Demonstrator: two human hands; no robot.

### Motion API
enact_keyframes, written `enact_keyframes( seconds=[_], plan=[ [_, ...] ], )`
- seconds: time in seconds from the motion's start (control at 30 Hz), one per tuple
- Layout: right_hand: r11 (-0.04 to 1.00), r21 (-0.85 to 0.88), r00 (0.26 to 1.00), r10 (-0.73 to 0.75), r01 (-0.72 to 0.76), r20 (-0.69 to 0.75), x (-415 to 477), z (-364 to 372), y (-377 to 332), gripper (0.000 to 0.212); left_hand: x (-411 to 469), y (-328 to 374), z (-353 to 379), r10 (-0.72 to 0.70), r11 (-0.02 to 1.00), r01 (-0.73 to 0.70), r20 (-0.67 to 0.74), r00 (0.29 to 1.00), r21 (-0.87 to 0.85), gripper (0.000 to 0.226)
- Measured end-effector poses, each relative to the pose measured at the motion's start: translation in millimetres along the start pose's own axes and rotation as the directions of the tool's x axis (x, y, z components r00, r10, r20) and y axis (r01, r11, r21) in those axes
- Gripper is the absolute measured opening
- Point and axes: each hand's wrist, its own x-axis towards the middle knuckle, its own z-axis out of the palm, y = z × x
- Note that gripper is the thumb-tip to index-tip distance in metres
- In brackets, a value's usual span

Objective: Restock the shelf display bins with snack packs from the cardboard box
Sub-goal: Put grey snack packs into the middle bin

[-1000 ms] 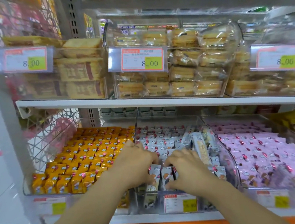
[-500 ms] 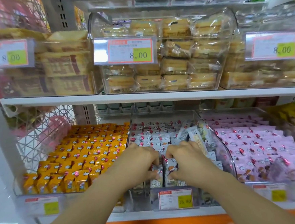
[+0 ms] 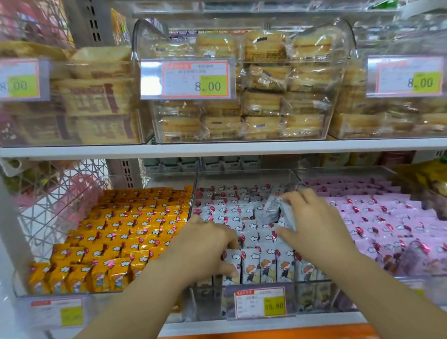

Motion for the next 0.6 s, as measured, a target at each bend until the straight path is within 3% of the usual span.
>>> enact_keyframes(
  seconds=[0.07,0.17,0.27,0.3,0.37,0.47,0.53,0.6],
  plan=[
    [0.998,0.021,0.998,0.056,-0.057,0.038,-0.8,6.0,7.0,0.059,0.5,-0.3,-1.6,-0.01,0.999,0.01,-0.005,1.0,-0.041,0.048],
    [0.935,0.345,0.995,0.096,-0.082,-0.021,4.0,-1.6,9.9,0.051,-0.1,-1.7,-4.9,-0.035,0.988,0.028,-0.042,0.999,-0.152,0.046],
    [0.647,0.754,0.992,0.036,-0.113,0.117,7.4,-17.5,-0.3,0.033,0.6,-4.4,-13.3,-0.108,0.935,0.048,-0.154,0.982,-0.351,0.054],
    [0.53,0.835,0.981,-0.024,-0.15,0.191,6.9,-19.2,-4.4,0.029,0.3,-5.5,-16.9,-0.143,0.874,0.044,-0.171,0.975,-0.483,0.058],
    [0.339,0.917,0.957,-0.117,-0.212,0.265,4.6,-18.5,-12.6,0.029,-1.5,-7.4,-24.8,-0.152,0.637,-0.034,-0.168,0.974,-0.77,0.055],
    [0.17,0.948,0.938,-0.18,-0.267,0.297,2.6,-18.3,-21.0,0.03,-6.9,-9.5,-33.2,-0.142,0.282,-0.131,-0.177,0.974,-0.95,0.041],
    [0.139,0.948,0.93,-0.199,-0.285,0.309,2.9,-17.7,-25.7,0.031,-9.5,-11.8,-35.3,-0.176,0.194,-0.121,-0.156,0.972,-0.973,0.04],
    [0.219,0.941,0.932,-0.201,-0.256,0.301,3.5,-17.2,-30.4,0.031,-12.0,-16.1,-33.7,-0.196,0.257,-0.111,-0.164,0.967,-0.96,0.043]
  ],
)
